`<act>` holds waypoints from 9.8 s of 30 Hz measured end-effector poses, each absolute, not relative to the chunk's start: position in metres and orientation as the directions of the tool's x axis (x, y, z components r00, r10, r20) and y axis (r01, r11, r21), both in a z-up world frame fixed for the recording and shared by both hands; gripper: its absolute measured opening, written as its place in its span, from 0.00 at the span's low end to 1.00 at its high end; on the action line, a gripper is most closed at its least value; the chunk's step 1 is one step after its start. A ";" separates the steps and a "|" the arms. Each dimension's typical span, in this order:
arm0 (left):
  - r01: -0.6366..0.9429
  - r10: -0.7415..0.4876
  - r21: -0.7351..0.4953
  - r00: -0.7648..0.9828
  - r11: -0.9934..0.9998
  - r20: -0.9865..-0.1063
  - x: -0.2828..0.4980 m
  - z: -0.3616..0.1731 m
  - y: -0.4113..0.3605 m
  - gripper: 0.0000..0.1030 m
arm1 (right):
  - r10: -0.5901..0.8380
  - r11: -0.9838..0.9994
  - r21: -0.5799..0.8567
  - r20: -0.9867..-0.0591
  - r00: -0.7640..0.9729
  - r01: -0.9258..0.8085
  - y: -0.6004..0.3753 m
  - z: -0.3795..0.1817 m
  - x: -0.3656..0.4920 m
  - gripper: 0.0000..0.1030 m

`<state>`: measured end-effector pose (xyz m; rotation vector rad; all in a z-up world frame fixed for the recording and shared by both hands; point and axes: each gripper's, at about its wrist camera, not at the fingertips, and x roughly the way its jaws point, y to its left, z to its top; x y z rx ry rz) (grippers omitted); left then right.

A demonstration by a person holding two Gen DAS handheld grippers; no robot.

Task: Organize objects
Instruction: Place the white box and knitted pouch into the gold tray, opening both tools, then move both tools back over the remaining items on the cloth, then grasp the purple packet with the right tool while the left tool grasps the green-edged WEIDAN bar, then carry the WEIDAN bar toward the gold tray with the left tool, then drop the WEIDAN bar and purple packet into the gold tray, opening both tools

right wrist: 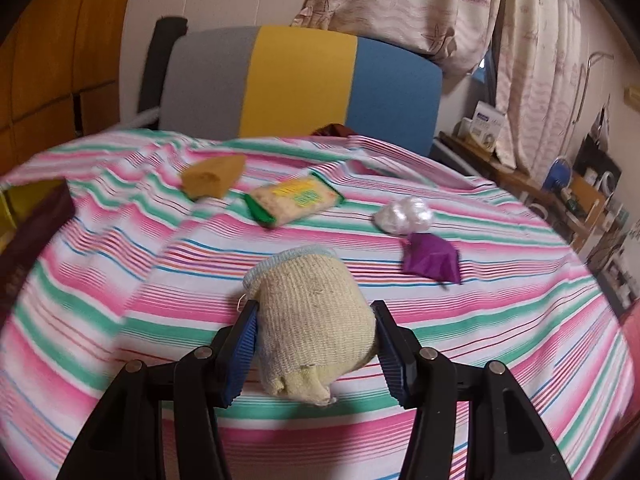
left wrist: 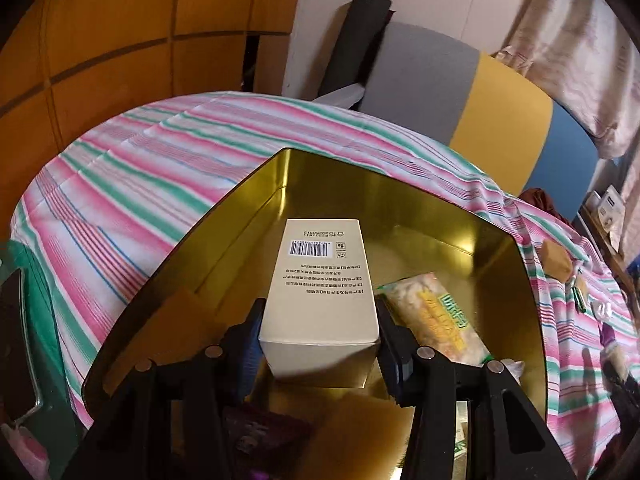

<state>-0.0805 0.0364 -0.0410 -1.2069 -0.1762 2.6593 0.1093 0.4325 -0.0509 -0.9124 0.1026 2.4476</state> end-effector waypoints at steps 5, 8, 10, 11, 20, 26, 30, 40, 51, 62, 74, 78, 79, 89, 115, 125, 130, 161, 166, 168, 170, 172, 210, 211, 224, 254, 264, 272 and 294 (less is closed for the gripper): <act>-0.133 0.239 -0.201 -0.645 -0.970 -0.726 -0.077 -0.044 0.035 0.73 | 0.320 -0.907 0.023 -0.611 -0.724 -0.421 0.392 -0.033 0.100 0.54; -0.126 0.231 -0.199 -0.670 -0.972 -0.705 -0.067 -0.040 0.032 0.81 | 0.240 -0.932 0.078 -0.597 -0.766 -0.353 0.364 -0.023 0.093 0.54; -0.119 0.233 -0.209 -0.682 -0.971 -0.693 -0.063 -0.037 0.028 0.88 | 0.169 -0.948 0.120 -0.594 -0.786 -0.294 0.345 -0.017 0.087 0.54; -0.112 0.232 -0.215 -0.685 -0.970 -0.690 -0.061 -0.036 0.026 0.92 | 0.129 -0.955 0.141 -0.593 -0.795 -0.260 0.333 -0.014 0.085 0.54; -0.081 0.243 -0.268 -0.718 -0.960 -0.653 -0.044 -0.023 0.011 0.99 | -0.088 -0.980 0.198 -0.594 -0.800 -0.039 0.246 -0.001 0.072 0.54; -0.020 0.215 -0.299 -0.742 -0.954 -0.635 -0.036 -0.017 -0.008 1.00 | -0.135 -0.981 0.194 -0.641 -0.755 0.012 0.212 -0.009 0.063 0.54; 0.025 0.203 -0.331 -0.745 -0.943 -0.635 -0.035 -0.016 -0.021 1.00 | -0.132 -0.984 0.179 -0.668 -0.732 0.014 0.199 -0.019 0.054 0.55; 0.069 0.181 -0.346 -0.748 -0.936 -0.638 -0.033 -0.013 -0.033 1.00 | -0.117 -0.990 0.140 -0.678 -0.726 0.028 0.183 -0.023 0.055 0.55; -0.002 0.232 -0.337 -0.728 -0.942 -0.645 -0.027 -0.012 -0.011 1.00 | -0.080 -0.983 0.177 -0.660 -0.747 -0.051 0.209 -0.019 0.066 0.55; -0.178 0.338 -0.304 -0.697 -0.936 -0.633 -0.007 -0.006 0.034 1.00 | 0.044 -0.965 0.165 -0.668 -0.743 -0.204 0.271 -0.021 0.082 0.55; -0.386 0.442 -0.238 -0.623 -0.891 -0.646 0.019 0.002 0.108 1.00 | 0.217 -0.861 0.170 -0.730 -0.649 -0.479 0.385 -0.051 0.125 0.55; -0.452 0.473 -0.216 -0.594 -0.865 -0.651 0.031 0.003 0.135 1.00 | 0.277 -0.802 0.174 -0.739 -0.614 -0.571 0.423 -0.059 0.143 0.56; -0.476 0.481 -0.205 -0.581 -0.855 -0.656 0.035 0.003 0.145 1.00 | 0.295 -0.785 0.170 -0.743 -0.601 -0.596 0.434 -0.062 0.146 0.57; -0.582 0.517 -0.178 -0.490 -0.793 -0.701 0.053 0.000 0.195 1.00 | 0.421 -0.684 0.119 -0.741 -0.524 -0.719 0.545 -0.063 0.139 0.66; -0.703 0.510 -0.081 -0.426 -0.706 -0.748 0.040 -0.009 0.317 1.00 | 0.421 -0.688 0.139 -0.723 -0.548 -0.712 0.613 -0.077 0.099 0.44; -0.785 0.549 0.002 -0.436 -0.620 -0.713 0.001 -0.014 0.430 1.00 | 0.418 -0.687 0.156 -0.714 -0.562 -0.710 0.590 -0.085 0.130 0.44; -0.787 0.497 0.070 -0.452 -0.612 -0.741 -0.033 -0.034 0.483 1.00 | 0.444 -0.678 0.130 -0.712 -0.544 -0.724 0.591 -0.088 0.127 0.45; -0.772 0.554 0.148 -0.562 -0.618 -0.614 0.019 -0.056 0.422 0.50 | 0.526 -0.680 0.038 -0.671 -0.523 -0.732 0.578 -0.081 0.126 0.44; -0.780 0.584 0.098 -0.540 -0.618 -0.606 0.037 -0.053 0.399 0.50 | 0.549 -0.694 0.006 -0.642 -0.535 -0.720 0.567 -0.076 0.126 0.44; -0.774 0.590 0.069 -0.534 -0.630 -0.606 0.040 -0.052 0.391 0.50 | 0.557 -0.705 -0.017 -0.632 -0.539 -0.709 0.562 -0.073 0.124 0.44; -0.766 0.594 0.038 -0.529 -0.642 -0.606 0.040 -0.051 0.382 0.50 | 0.561 -0.718 -0.038 -0.621 -0.547 -0.695 0.556 -0.070 0.122 0.44; -0.752 0.593 0.005 -0.523 -0.659 -0.613 0.039 -0.050 0.373 0.49 | 0.563 -0.732 -0.057 -0.612 -0.556 -0.679 0.550 -0.067 0.120 0.44; -0.655 0.612 -0.235 -0.433 -0.718 -0.661 0.030 -0.034 0.266 0.47 | 0.470 -0.815 -0.053 -0.641 -0.606 -0.577 0.491 -0.067 0.110 0.36; -0.647 0.616 -0.243 -0.442 -0.723 -0.652 0.030 -0.030 0.256 0.47 | 0.461 -0.816 -0.044 -0.652 -0.602 -0.576 0.493 -0.068 0.109 0.36; -0.566 0.602 -0.285 -0.515 -0.773 -0.610 0.012 0.000 0.183 0.47 | 0.421 -0.823 -0.033 -0.704 -0.571 -0.567 0.493 -0.070 0.102 0.41; -0.192 0.368 -0.316 -0.564 -0.929 -0.739 -0.125 -0.021 0.080 0.56 | 0.005 -0.958 0.234 -0.571 -0.821 -0.168 0.297 0.007 0.058 0.41; -0.164 0.348 -0.318 -0.629 -0.934 -0.695 -0.066 -0.019 0.054 0.94 | -0.073 -0.968 0.234 -0.596 -0.800 -0.086 0.265 0.004 0.040 0.41; -0.177 0.324 -0.277 -0.645 -0.945 -0.692 -0.045 -0.020 0.042 0.96 | -0.106 -0.975 0.217 -0.623 -0.775 -0.041 0.243 -0.003 0.025 0.41; -0.157 0.332 -0.307 -0.657 -0.939 -0.677 -0.029 -0.013 0.022 0.97 | -0.028 -0.988 0.126 -0.710 -0.704 -0.087 0.222 -0.027 -0.026 0.45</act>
